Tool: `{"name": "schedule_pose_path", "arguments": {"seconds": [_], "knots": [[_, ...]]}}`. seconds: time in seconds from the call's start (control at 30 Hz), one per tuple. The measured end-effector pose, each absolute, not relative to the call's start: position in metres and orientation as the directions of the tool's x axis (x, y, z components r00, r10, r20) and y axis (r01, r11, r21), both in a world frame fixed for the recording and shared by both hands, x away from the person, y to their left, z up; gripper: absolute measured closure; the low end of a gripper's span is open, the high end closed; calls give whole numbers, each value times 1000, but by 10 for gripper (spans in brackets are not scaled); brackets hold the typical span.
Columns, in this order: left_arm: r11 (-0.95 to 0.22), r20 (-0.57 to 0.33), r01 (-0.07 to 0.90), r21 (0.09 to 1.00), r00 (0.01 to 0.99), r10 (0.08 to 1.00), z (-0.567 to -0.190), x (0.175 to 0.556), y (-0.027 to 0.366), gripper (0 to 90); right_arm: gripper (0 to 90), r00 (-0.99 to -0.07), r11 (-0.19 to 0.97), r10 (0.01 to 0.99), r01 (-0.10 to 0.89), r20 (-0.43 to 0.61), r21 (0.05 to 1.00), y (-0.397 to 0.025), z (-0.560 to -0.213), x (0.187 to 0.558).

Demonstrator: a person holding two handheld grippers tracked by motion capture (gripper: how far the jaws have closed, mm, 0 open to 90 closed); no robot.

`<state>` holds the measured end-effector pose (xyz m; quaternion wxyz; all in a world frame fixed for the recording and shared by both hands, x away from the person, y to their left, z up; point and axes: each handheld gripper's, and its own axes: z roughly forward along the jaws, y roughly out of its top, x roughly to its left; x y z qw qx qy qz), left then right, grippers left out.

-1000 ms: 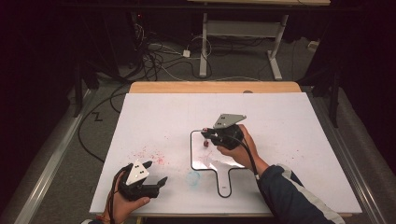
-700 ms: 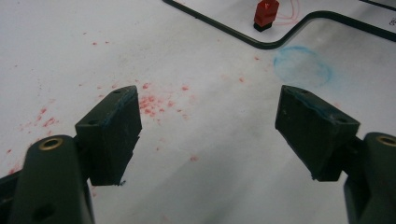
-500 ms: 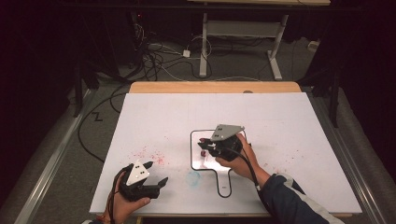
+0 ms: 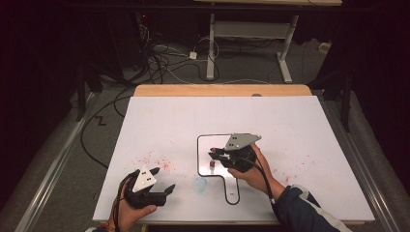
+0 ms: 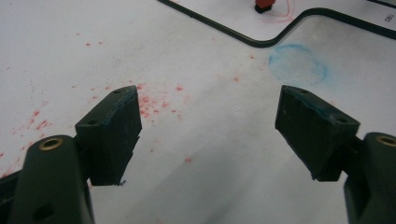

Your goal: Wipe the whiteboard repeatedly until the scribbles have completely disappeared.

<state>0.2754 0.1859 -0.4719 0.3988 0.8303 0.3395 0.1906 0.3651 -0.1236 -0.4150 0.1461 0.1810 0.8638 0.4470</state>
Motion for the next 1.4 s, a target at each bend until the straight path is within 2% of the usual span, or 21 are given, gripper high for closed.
{"name": "schedule_pose_path", "arguments": {"seconds": [0.07, 0.17, 0.27, 0.37, 0.67, 0.7, 0.77, 0.97, 1.0, 1.03, 1.23, 1.3, 1.4], "knots": [[-454, 47, 410, 791, 699, 713, -472, 276, 185, 219, 813, -891, 541, 443, 175, -101, 822, -125, -415, 363], [-458, 50, 405, 791, 703, 709, -471, 275, 184, 219, 813, -850, 568, 490, 143, -193, 810, -128, -415, 366], [-465, 58, 403, 788, 704, 707, -471, 275, 184, 219, 813, -813, 550, 548, 170, -199, 818, -138, -417, 379], [-460, 52, 403, 791, 705, 707, -471, 276, 184, 219, 812, -807, 537, 560, 181, -188, 824, -142, -417, 381], [-471, 57, 397, 788, 715, 697, -470, 277, 180, 219, 812, -895, 528, 436, 169, -95, 832, -118, -417, 354], [-440, 29, 409, 799, 706, 708, -471, 276, 178, 219, 812, -901, 531, 426, 170, -88, 831, -114, -417, 350], [-474, 58, 396, 787, 717, 695, -470, 277, 180, 219, 812, -909, 535, 410, 168, -81, 828, -110, -417, 346], [-433, 23, 411, 802, 704, 709, -472, 276, 177, 219, 813, -887, 583, 432, 136, -164, 801, -109, -414, 342], [-476, 59, 396, 786, 717, 694, -470, 277, 180, 219, 813, -880, 586, 445, 146, -167, 797, -112, -413, 343], [-474, 59, 395, 787, 717, 694, -470, 277, 180, 219, 813, -873, 594, 453, 147, -178, 791, -115, -412, 344], [-477, 60, 393, 786, 719, 692, -470, 277, 179, 219, 812, -864, 594, 471, 162, -176, 788, -123, -411, 345], [-477, 59, 393, 786, 720, 691, -470, 277, 178, 219, 812, -888, 572, 443, 171, -126, 802, -119, -412, 343], [-477, 58, 394, 786, 721, 690, -470, 278, 178, 219, 811, -901, 576, 415, 154, -125, 803, -111, -413, 336]]}}
